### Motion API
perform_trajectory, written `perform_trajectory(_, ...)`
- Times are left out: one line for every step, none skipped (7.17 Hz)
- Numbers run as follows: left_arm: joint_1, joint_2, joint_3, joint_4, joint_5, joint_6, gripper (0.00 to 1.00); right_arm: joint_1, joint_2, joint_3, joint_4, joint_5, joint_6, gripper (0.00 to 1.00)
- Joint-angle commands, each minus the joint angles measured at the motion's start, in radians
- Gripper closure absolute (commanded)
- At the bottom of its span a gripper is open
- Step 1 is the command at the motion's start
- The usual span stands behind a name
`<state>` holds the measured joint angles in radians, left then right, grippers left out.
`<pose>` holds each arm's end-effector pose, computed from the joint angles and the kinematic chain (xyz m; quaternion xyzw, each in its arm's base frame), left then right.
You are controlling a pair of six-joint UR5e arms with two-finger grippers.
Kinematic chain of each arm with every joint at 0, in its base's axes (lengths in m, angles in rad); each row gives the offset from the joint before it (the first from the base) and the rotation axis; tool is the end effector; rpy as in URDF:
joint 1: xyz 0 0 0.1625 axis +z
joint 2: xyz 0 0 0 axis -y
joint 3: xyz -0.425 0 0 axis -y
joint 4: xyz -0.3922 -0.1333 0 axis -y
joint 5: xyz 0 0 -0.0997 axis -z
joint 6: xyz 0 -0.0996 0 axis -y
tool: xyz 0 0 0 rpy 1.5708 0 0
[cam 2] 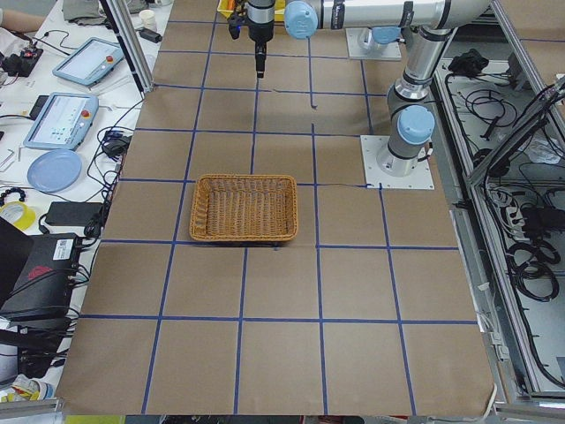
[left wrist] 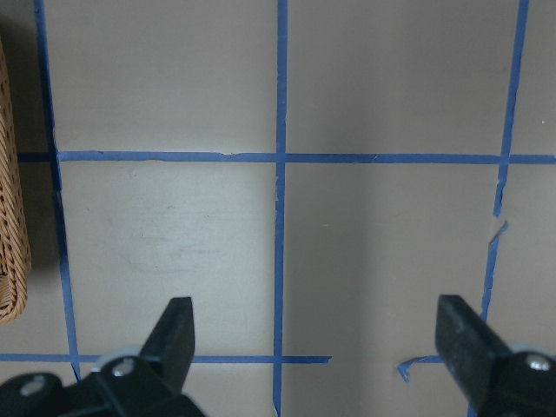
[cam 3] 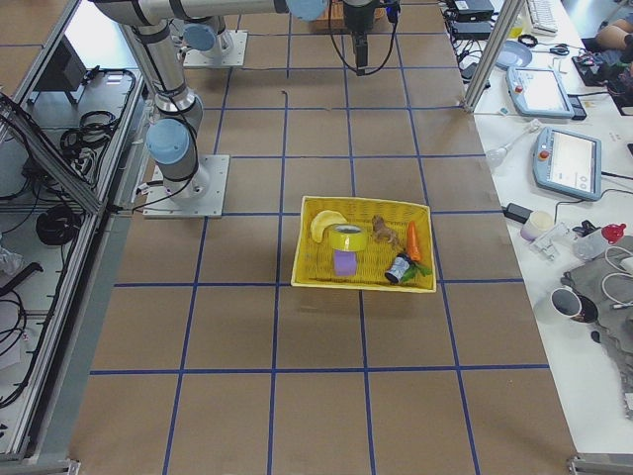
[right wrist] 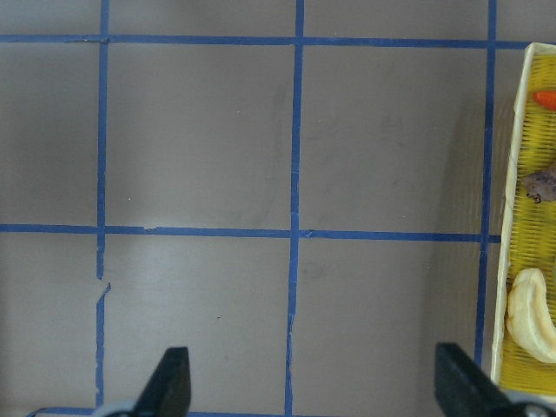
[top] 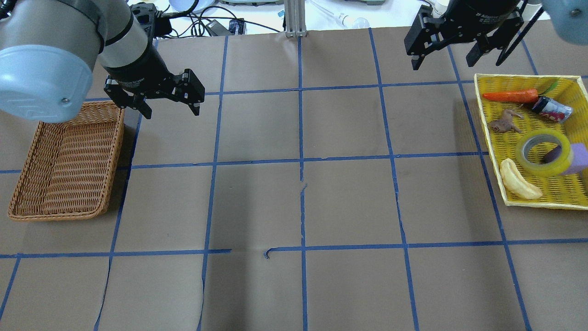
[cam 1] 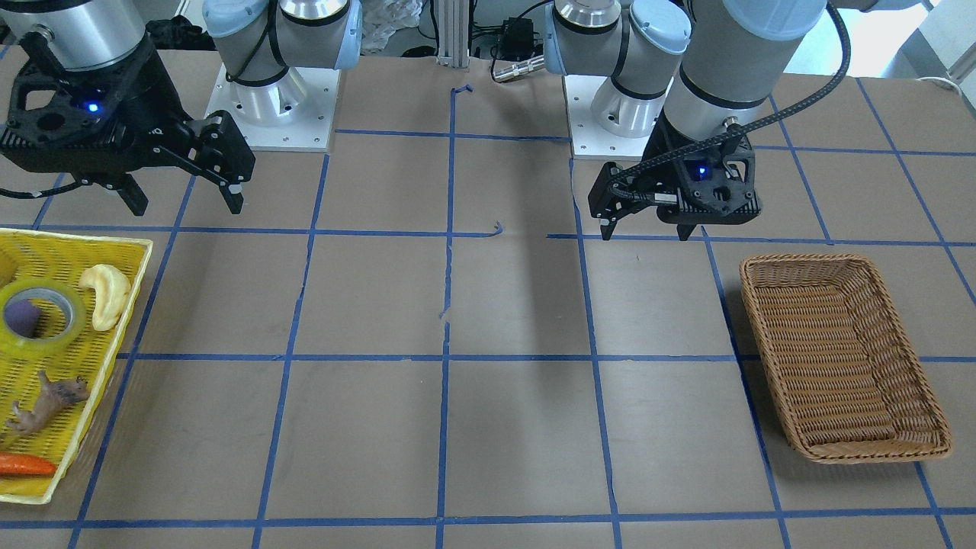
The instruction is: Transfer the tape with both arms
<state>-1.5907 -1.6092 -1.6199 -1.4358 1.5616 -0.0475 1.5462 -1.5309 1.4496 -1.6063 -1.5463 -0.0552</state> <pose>-0.1444 -0.5086 0.4582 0.0137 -0.9996 0.0236 0.0054 0.1229 -0.5217 0.5317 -0.0160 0.9981 -0.0588 0.0099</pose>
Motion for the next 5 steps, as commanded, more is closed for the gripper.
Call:
perform_trajectory(0.0,0.0,0.002,0.0,0.0,-0.002,0.0,0.0,0.0,0.0,0.0,0.0,0.0,0.0)
perform_trajectory(0.0,0.0,-0.001,0.0,0.0,-0.003,0.0,-0.001,0.0,0.0,0.0,0.0,0.0,0.0)
perform_trajectory(0.0,0.0,-0.002,0.0,-0.002,-0.006,0.0,-0.002,0.0,0.0,0.0,0.0,0.0,0.0)
perform_trajectory(0.0,-0.001,0.0,0.0,-0.002,-0.006,0.0,-0.002,0.0,0.0,0.0,0.0,0.0,0.0)
perform_trajectory(0.0,-0.003,-0.003,0.0,-0.002,-0.008,0.0,-0.002,0.001,0.0,0.0,0.0,0.0,0.0)
